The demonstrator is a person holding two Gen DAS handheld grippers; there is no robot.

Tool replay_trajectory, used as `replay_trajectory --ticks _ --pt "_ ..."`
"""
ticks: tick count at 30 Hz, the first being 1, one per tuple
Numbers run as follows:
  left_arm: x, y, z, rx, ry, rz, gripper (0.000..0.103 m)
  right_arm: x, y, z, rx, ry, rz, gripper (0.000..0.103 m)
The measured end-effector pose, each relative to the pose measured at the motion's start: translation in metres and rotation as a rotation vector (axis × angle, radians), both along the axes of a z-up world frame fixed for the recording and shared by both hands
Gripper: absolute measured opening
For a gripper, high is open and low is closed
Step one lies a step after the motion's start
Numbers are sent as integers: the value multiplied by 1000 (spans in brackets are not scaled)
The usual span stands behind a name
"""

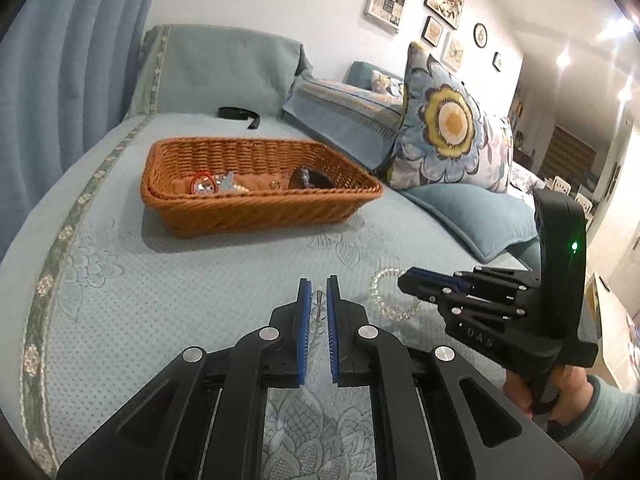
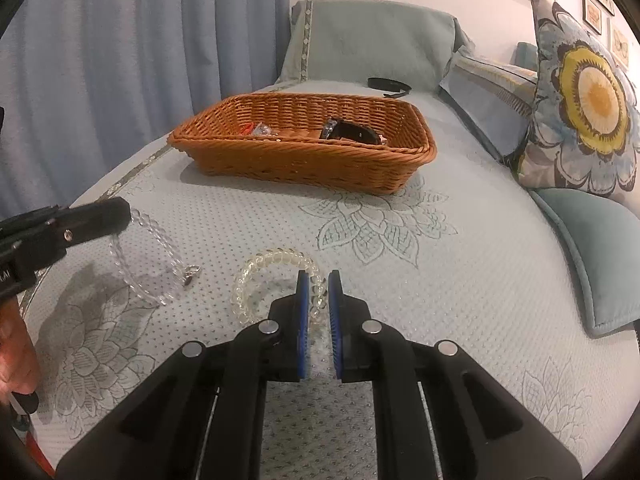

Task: Organize jewelry
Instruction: 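Carry both bead bracelets into the basket and open both tools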

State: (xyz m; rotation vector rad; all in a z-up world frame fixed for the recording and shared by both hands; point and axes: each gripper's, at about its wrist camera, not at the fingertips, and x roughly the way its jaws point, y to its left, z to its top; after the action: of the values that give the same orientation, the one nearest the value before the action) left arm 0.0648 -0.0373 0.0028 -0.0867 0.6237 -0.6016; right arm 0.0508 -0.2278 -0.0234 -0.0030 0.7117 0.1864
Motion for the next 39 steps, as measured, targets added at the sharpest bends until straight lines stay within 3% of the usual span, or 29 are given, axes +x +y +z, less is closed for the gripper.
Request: replay_trajectory --ticks 12,19,26,32,39 --pt "-2 11 11 -59 -23 13 6 -2 -3 1 16 -16 2 8" --pt "-1 12 12 -36 -37 34 6 -2 -9 5 50 -21 -10 8" --pt "13 14 38 -46 -76 55 6 7 -14 38 75 -89 -37 8" --pt "46 10 70 -33 -136 63 6 56 -11 78 75 -125 -38 8" --pt "107 2 81 -38 -131 83 6 145 -11 91 125 -55 -61 8"
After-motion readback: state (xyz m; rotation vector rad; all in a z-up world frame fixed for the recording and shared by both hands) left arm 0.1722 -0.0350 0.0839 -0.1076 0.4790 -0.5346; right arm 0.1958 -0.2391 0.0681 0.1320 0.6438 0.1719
